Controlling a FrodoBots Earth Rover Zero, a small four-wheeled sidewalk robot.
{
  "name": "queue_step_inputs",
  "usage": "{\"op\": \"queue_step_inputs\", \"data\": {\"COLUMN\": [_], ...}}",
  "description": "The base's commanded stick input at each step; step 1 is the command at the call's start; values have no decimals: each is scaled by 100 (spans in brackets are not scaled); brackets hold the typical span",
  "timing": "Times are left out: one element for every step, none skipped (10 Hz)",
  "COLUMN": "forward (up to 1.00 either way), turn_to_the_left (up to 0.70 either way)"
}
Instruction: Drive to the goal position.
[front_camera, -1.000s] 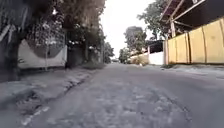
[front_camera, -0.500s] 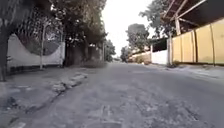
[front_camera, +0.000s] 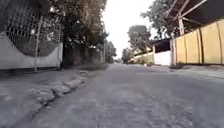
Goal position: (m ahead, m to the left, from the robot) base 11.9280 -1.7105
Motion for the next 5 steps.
{"op": "queue_step_inputs", "data": {"forward": [100, 100, 100, 100, 100], "turn_to_the_left": [0, 0, 0, 0, 0]}}
